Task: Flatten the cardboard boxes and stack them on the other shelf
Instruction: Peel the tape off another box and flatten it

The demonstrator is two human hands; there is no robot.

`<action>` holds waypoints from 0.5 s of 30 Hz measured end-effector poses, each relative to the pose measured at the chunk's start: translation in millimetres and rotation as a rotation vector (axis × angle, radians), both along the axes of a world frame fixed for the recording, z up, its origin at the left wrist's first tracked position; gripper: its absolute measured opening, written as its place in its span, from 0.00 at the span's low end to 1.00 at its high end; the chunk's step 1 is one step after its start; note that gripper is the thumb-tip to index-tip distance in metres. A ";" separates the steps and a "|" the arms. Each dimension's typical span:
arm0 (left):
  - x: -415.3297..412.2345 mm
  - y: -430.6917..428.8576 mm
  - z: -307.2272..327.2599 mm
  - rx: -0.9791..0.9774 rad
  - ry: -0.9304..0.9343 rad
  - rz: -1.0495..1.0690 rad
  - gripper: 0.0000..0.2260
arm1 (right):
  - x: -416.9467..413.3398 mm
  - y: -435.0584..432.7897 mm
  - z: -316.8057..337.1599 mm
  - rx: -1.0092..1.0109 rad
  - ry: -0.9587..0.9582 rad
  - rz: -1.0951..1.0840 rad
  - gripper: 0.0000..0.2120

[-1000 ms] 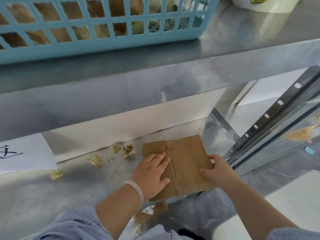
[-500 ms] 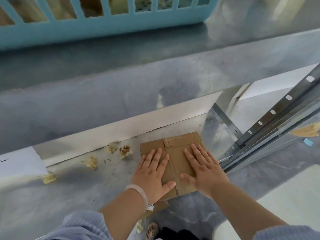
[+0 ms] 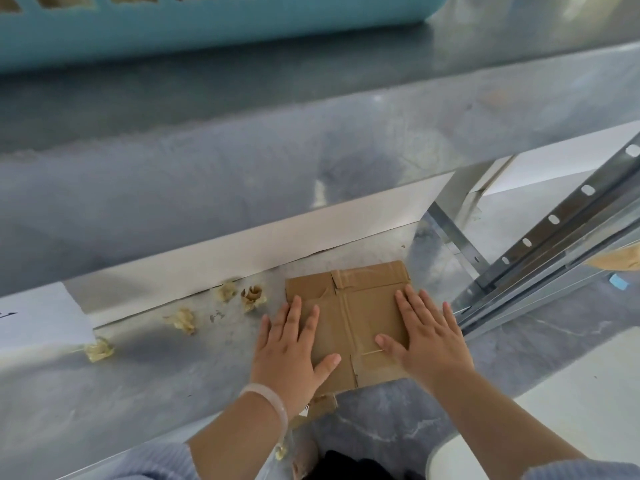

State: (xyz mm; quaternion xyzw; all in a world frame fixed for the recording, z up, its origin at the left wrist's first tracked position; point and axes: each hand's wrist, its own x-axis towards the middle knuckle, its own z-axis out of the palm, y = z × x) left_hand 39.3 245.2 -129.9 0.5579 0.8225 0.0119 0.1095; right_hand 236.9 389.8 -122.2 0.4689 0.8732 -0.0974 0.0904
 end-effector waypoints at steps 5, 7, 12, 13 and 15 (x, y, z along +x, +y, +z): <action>1.8 1.8 2.3 -0.031 0.041 0.007 0.38 | -0.6 -0.7 0.2 -0.037 0.087 -0.112 0.51; 2.6 1.8 4.3 -0.031 0.033 0.010 0.37 | -0.5 -1.1 0.7 -0.058 0.119 -0.241 0.57; 8.2 5.1 7.3 0.009 -0.044 -0.074 0.30 | -2.9 6.9 8.6 -0.125 0.180 -0.377 0.54; 9.0 6.1 7.4 0.007 -0.076 -0.089 0.29 | -3.2 8.3 11.9 -0.131 0.219 -0.407 0.49; 8.6 7.6 8.8 0.014 -0.145 -0.064 0.28 | -2.7 10.5 18.2 -0.201 0.374 -0.489 0.40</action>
